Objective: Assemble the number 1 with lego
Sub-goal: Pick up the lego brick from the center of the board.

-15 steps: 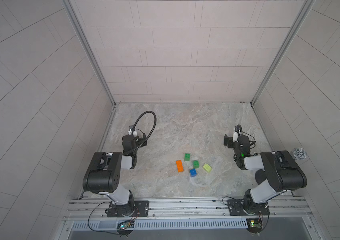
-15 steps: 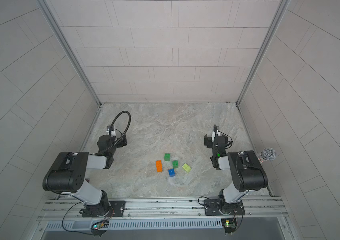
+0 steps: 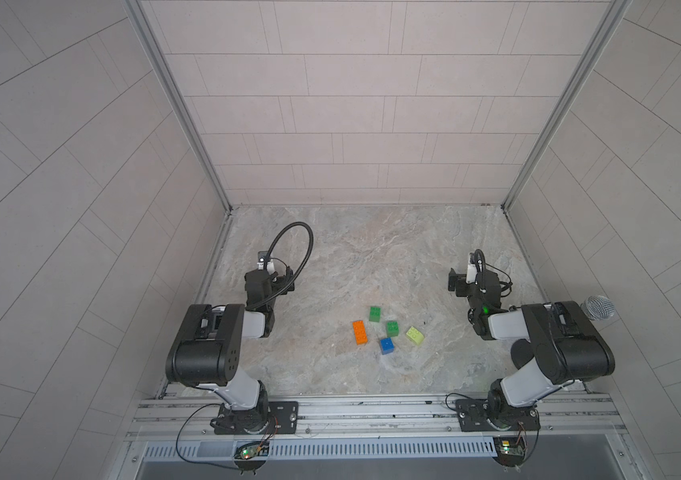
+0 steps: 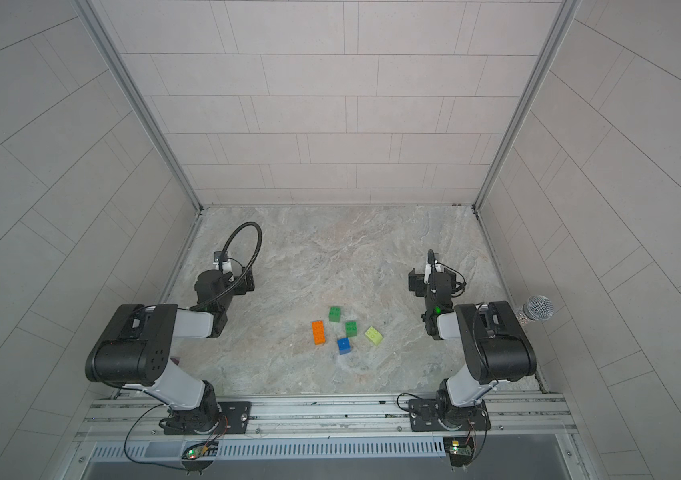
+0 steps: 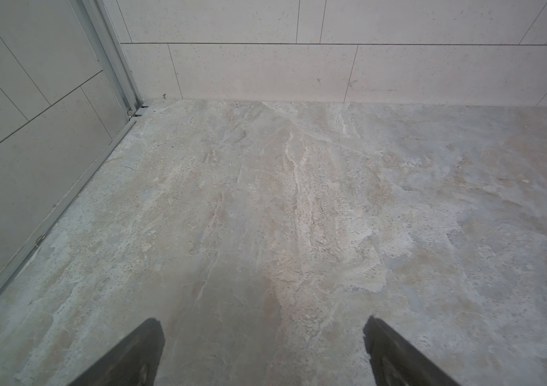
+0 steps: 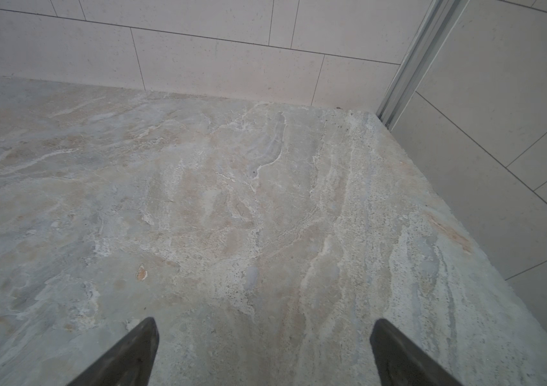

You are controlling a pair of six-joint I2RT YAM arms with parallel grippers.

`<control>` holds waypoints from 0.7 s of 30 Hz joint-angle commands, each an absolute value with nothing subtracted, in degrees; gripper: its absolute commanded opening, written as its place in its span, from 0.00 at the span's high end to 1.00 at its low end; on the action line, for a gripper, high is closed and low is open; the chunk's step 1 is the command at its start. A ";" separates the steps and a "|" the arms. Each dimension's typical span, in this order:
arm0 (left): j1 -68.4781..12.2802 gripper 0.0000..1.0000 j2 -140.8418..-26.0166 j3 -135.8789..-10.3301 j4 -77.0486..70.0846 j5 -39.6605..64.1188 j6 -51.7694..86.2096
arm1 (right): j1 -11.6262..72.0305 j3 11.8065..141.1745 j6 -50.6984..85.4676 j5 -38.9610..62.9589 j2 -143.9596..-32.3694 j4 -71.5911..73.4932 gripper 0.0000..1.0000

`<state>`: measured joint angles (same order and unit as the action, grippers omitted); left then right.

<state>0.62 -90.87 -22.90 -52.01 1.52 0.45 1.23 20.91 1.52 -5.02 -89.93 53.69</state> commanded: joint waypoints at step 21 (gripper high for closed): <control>1.17 0.00 -88.99 -22.50 -52.03 -2.48 2.98 | 7.87 58.84 20.48 18.26 -83.04 -3.92 0.00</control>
<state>0.62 -90.85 -22.90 -52.01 0.86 0.82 8.08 58.11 12.69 3.11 -78.98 11.60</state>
